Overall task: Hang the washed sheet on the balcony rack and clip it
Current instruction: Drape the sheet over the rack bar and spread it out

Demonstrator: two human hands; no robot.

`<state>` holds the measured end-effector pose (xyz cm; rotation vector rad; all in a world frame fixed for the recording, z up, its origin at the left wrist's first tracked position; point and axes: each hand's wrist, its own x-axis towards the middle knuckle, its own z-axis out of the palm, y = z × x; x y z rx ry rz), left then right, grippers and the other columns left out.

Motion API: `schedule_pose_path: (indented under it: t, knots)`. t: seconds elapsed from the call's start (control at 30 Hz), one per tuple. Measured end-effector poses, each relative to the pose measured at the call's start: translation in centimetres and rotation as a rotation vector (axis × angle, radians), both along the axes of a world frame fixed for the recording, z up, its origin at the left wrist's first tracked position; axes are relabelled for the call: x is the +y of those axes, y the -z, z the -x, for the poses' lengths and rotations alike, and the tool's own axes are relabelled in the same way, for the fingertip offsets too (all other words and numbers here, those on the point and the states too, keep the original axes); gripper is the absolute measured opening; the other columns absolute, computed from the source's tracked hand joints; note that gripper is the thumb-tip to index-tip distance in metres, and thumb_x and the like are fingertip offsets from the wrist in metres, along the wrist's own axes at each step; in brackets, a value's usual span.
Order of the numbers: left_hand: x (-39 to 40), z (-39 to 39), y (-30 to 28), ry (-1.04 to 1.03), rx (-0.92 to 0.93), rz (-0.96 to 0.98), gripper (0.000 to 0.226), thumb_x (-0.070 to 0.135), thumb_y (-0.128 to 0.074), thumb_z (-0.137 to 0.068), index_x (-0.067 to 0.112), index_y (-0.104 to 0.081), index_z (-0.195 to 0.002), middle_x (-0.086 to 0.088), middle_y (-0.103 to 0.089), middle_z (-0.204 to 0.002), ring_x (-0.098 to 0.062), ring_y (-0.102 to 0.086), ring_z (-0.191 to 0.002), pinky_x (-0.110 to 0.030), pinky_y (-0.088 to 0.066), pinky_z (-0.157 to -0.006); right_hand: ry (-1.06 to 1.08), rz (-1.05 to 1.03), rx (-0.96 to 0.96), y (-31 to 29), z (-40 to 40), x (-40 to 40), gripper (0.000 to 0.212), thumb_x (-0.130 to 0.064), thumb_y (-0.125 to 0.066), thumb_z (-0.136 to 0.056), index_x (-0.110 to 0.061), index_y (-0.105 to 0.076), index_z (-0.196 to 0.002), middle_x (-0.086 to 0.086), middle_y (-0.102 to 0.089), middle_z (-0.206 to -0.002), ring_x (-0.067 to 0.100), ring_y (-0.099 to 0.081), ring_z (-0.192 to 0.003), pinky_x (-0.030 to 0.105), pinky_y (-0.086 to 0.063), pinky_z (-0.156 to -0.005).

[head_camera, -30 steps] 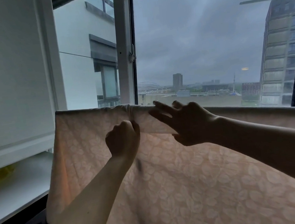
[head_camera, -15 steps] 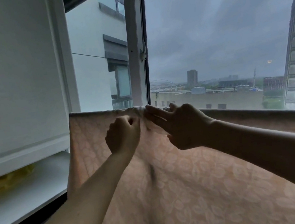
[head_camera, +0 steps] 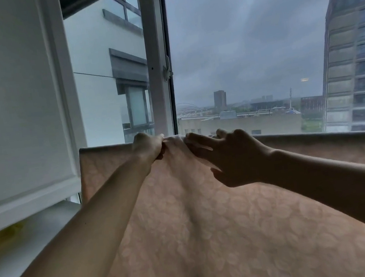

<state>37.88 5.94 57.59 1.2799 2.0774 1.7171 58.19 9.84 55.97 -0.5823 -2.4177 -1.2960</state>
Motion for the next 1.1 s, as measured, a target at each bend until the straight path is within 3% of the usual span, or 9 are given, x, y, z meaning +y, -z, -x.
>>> schedule_pose_path:
  t: [0.03,0.13,0.17,0.27,0.43,0.6,0.83,0.93,1.1]
  knots:
    - [-0.1,0.4,0.4,-0.035,0.115,-0.015,0.033,0.026,-0.051,-0.098,0.002,-0.064,-0.080,-0.006,-0.057,-0.061,-0.014,-0.053,-0.052,-0.024,-0.047,-0.050,-0.001,0.000,0.008,0.0,0.1,-0.1,0.070,-0.039,-0.047,-0.082,-0.023,-0.028,-0.148,0.001,-0.032,-0.151,0.027,-0.057,-0.069,0.025,-0.042,-0.048]
    - [-1.5,2.4,3.5,-0.353,0.696,-0.044,0.043,0.030,-0.044,-0.100,0.015,-0.057,-0.061,0.002,-0.047,-0.051,-0.014,-0.046,-0.047,-0.035,-0.051,-0.073,-0.005,-0.015,0.031,0.0,0.2,-0.1,0.075,-0.042,-0.052,-0.082,-0.028,-0.024,-0.150,0.004,-0.029,-0.155,0.025,-0.060,-0.074,0.022,-0.034,-0.046]
    - [-2.1,3.1,4.7,-0.402,0.758,-0.031,0.047,0.028,-0.043,-0.100,0.018,-0.049,-0.054,0.005,-0.041,-0.047,-0.013,-0.043,-0.044,-0.038,-0.050,-0.076,-0.008,-0.015,0.029,0.1,0.4,-0.1,0.076,-0.043,-0.053,-0.082,-0.029,-0.023,-0.150,0.004,-0.027,-0.156,0.025,-0.061,-0.076,0.022,-0.032,-0.046]
    - [-3.2,4.6,6.9,-0.403,0.701,0.044,0.051,0.019,-0.047,-0.096,0.022,-0.034,-0.047,0.007,-0.034,-0.045,-0.014,-0.043,-0.043,-0.040,-0.051,-0.076,0.002,-0.029,-0.001,0.2,1.3,-0.3,0.077,-0.044,-0.054,-0.082,-0.032,-0.021,-0.151,0.005,-0.020,-0.158,0.027,-0.061,-0.086,0.022,-0.034,-0.046]
    - [-3.8,5.2,7.3,-0.354,0.722,-0.004,0.048,0.021,-0.046,-0.096,0.020,-0.038,-0.049,0.005,-0.038,-0.046,-0.012,-0.045,-0.044,-0.034,-0.050,-0.069,0.012,-0.002,0.014,0.3,2.4,-0.9,0.078,-0.045,-0.058,-0.079,-0.031,-0.027,-0.149,0.008,-0.024,-0.157,0.029,-0.061,-0.088,0.024,-0.034,-0.047]
    - [-3.8,5.4,8.0,-0.361,0.783,-0.044,0.048,0.023,-0.046,-0.096,0.021,-0.041,-0.048,0.007,-0.038,-0.043,-0.013,-0.048,-0.041,-0.037,-0.052,-0.073,-0.003,-0.005,-0.001,0.3,3.8,-1.1,0.080,-0.052,-0.060,-0.078,-0.028,-0.030,-0.149,0.011,-0.027,-0.156,0.029,-0.060,-0.091,0.029,-0.040,-0.052]
    - [-3.2,6.2,8.0,-0.334,0.750,-0.093,0.046,0.027,-0.044,-0.098,0.019,-0.046,-0.053,0.005,-0.041,-0.046,-0.017,-0.053,-0.045,-0.038,-0.053,-0.073,-0.021,0.013,-0.023,0.1,6.2,-0.1,0.085,-0.055,-0.055,-0.083,-0.026,-0.015,-0.152,0.009,-0.014,-0.159,0.027,-0.056,-0.103,0.029,-0.044,-0.055]
    - [-2.9,6.2,8.1,-0.327,0.753,-0.131,0.046,0.026,-0.044,-0.097,0.021,-0.043,-0.051,0.005,-0.039,-0.045,-0.022,-0.053,-0.043,-0.038,-0.053,-0.068,-0.029,0.012,-0.038,0.0,7.2,0.2,0.080,-0.054,-0.052,-0.085,-0.024,-0.019,-0.152,0.007,-0.019,-0.158,0.027,-0.054,-0.107,0.031,-0.049,-0.057]
    - [-2.6,6.1,8.0,-0.268,0.748,-0.205,0.048,0.027,-0.044,-0.097,0.023,-0.039,-0.050,0.011,-0.033,-0.043,-0.013,-0.046,-0.039,-0.032,-0.050,-0.063,-0.020,0.033,-0.039,-0.5,9.6,0.2,0.071,-0.053,-0.052,-0.085,-0.026,-0.029,-0.147,0.006,-0.033,-0.152,0.031,-0.055,-0.107,0.032,-0.051,-0.063]
